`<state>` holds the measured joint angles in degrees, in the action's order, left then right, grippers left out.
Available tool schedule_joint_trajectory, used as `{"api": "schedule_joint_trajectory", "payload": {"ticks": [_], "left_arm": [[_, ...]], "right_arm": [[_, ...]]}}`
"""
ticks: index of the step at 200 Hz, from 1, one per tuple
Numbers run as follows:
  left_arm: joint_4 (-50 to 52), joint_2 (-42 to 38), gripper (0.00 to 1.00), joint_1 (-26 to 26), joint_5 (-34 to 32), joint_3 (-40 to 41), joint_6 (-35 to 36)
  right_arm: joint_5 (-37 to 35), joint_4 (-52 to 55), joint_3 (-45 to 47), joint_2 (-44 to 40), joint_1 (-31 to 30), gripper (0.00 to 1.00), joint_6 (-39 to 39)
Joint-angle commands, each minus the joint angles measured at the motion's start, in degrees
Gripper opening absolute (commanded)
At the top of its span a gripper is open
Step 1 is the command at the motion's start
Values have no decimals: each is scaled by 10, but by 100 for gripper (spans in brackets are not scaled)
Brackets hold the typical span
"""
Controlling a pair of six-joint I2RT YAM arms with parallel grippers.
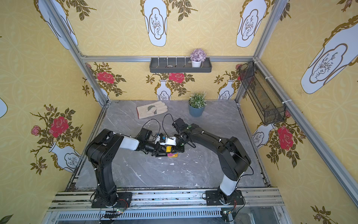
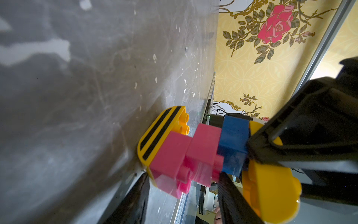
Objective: Assemble the letter s with lego
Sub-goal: Assemble the lego brick with the lego brick.
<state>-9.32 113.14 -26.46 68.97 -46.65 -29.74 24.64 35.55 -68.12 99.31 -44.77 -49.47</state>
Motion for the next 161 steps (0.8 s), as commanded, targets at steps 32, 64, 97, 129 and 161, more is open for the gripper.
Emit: {"api": "schedule_joint_trajectory", "payload": {"ticks": [32, 64, 97, 129, 161], "left_arm": [[67, 12, 55, -8, -149, 8, 33], [67, 12, 55, -8, -150, 9, 34], [66, 12, 55, -8, -150, 10, 34], [67, 12, 55, -8, -150, 8, 34], [74, 12, 56, -8, -151, 2, 37]], "right_arm": [[-37, -3, 15, 16, -2, 21, 6], [-42, -5, 23, 17, -5, 21, 5], [-46, -2, 21, 21, -4, 21, 3], [-48, 0, 18, 24, -5, 21, 3], [-52, 6, 8, 23, -5, 23, 2]]}}
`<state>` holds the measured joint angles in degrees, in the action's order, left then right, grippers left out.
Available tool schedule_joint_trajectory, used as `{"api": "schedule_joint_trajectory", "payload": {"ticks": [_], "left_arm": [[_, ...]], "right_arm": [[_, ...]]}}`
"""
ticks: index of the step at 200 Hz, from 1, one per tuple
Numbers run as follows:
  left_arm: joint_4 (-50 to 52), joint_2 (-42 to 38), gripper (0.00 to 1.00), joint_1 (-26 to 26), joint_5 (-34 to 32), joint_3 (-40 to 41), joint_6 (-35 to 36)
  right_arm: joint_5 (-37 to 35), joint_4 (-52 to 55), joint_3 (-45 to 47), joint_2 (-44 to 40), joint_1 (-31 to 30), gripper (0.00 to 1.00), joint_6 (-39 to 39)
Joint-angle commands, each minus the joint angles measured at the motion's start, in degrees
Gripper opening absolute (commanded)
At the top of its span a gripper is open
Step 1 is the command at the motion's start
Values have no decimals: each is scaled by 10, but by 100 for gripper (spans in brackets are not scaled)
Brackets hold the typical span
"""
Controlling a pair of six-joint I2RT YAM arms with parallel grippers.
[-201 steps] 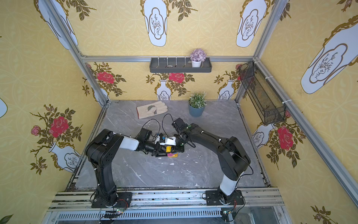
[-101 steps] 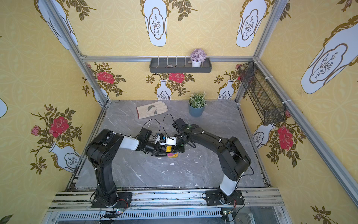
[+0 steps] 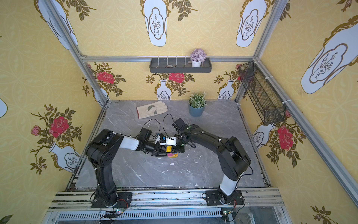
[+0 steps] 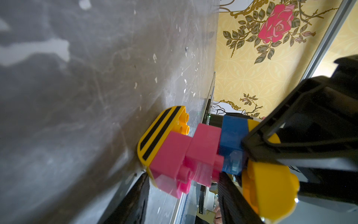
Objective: Assemble the letter s with lego
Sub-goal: Assemble the lego brick with the lego brick.
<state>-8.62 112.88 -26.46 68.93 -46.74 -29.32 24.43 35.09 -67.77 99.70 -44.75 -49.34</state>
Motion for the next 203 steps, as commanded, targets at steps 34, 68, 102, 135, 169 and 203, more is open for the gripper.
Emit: {"api": "schedule_joint_trajectory", "payload": {"ticks": [34, 68, 102, 135, 169, 203], "left_arm": [[79, 11, 59, -8, -152, -4, 38], [85, 11, 61, -7, -152, -9, 42], [85, 13, 62, -5, -150, -5, 46], [85, 14, 63, 0, -149, -5, 49], [90, 17, 63, 5, -147, -10, 53], [97, 18, 65, 9, -147, -15, 59]], "right_arm": [[-53, 16, -5, 20, -5, 28, 0], [-54, 16, -11, 20, -5, 32, 0], [-54, 13, -11, 20, -6, 37, 3], [-55, 10, -12, 20, -7, 43, 4], [-56, 6, -17, 21, -7, 45, 4], [-57, 4, -21, 20, -7, 49, 3]]}}
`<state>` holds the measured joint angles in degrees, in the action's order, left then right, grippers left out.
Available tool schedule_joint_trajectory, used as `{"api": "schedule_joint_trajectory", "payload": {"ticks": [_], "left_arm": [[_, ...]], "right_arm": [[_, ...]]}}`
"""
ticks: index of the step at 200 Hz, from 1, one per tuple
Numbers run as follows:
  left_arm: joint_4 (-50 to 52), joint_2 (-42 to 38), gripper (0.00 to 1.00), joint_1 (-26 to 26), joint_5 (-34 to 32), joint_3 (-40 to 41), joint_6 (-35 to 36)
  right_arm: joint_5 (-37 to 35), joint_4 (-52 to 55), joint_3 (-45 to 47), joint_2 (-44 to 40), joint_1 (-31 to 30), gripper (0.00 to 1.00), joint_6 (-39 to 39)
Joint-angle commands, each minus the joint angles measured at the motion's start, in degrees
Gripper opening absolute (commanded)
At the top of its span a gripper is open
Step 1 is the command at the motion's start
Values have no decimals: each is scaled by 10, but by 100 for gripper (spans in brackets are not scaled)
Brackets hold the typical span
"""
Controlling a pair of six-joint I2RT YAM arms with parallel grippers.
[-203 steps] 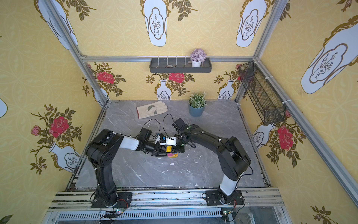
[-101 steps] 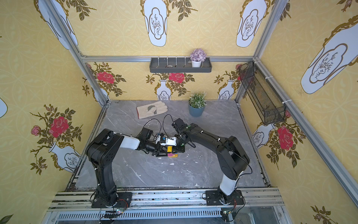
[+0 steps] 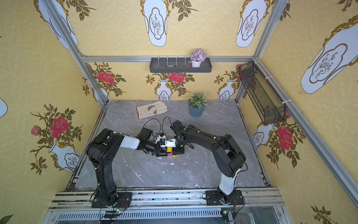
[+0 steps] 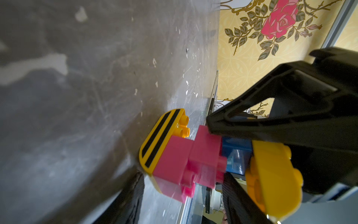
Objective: Assemble the letter s with lego
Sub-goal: Assemble the lego brick with the lego brick.
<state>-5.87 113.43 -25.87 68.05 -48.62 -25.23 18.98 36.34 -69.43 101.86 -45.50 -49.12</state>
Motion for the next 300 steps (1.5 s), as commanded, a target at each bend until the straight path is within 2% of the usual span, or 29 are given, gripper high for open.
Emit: {"api": "schedule_joint_trajectory", "payload": {"ticks": [1, 26, 30, 37, 82, 300], "left_arm": [[70, 12, 65, 3, -138, 4, 19], [78, 11, 68, 5, -139, -1, 25], [80, 11, 68, 6, -140, -1, 26], [82, 11, 68, 6, -140, -2, 28], [83, 9, 72, 7, -141, 1, 31], [57, -10, 74, 40, -144, 55, 31]], "right_arm": [[-3, -8, -4, -2, 1, 49, 1], [0, -11, -3, -6, 2, 54, 0], [0, -11, -2, -7, 3, 60, 0], [0, -11, -3, -9, 3, 61, -1], [2, -12, 2, -16, 5, 61, 0], [43, -28, 30, -66, 22, 64, 11]]}}
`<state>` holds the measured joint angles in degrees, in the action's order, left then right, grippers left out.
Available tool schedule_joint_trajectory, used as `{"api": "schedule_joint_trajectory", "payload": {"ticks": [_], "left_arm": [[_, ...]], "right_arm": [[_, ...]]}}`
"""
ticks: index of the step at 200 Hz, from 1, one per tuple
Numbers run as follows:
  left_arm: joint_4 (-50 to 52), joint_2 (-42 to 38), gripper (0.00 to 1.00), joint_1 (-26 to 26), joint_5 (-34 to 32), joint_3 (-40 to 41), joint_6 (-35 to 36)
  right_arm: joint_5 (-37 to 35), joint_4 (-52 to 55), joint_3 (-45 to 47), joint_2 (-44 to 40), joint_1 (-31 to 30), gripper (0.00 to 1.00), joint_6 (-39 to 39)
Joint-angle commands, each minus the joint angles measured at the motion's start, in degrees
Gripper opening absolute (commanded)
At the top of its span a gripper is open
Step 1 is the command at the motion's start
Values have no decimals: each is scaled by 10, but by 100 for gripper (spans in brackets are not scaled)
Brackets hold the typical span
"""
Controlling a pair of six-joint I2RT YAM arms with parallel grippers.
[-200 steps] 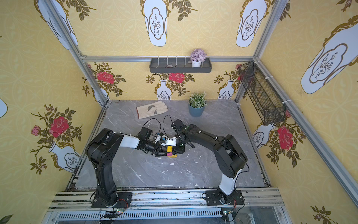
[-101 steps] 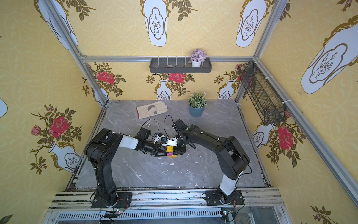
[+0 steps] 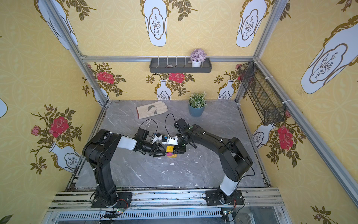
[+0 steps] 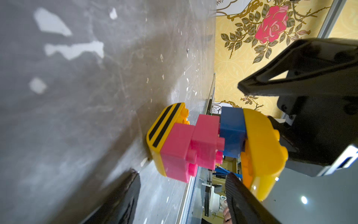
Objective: Assemble the letter s with lego
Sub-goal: Assemble the lego brick with the lego brick, then adjust the lego brick at the center of the board.
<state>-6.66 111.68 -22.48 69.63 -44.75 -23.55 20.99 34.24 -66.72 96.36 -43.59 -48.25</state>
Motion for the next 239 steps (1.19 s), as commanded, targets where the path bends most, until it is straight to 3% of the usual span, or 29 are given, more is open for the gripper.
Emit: {"api": "schedule_joint_trajectory", "payload": {"ticks": [1, 61, 85, 135, 160, 189, 239], "left_arm": [[65, 7, 74, 6, -160, 17, 14], [66, -10, 74, 18, -168, 39, 19], [73, -38, 74, 23, -186, 53, 20], [89, -145, 74, 26, -274, 96, 60], [86, -223, 74, 17, -319, 111, 114], [51, -304, 74, 13, -339, 135, 127], [15, -365, 74, 13, -318, 138, 123]], "right_arm": [[24, -7, 3, -12, 3, 64, 2], [111, -70, 39, -93, 57, 65, 79], [189, -143, 88, -158, 109, 65, 165], [271, -335, 241, -259, 173, 66, 377], [263, -437, 336, -312, 184, 66, 461], [243, -492, 410, -329, 176, 65, 491], [135, -556, 456, -272, 71, 65, 478]]}}
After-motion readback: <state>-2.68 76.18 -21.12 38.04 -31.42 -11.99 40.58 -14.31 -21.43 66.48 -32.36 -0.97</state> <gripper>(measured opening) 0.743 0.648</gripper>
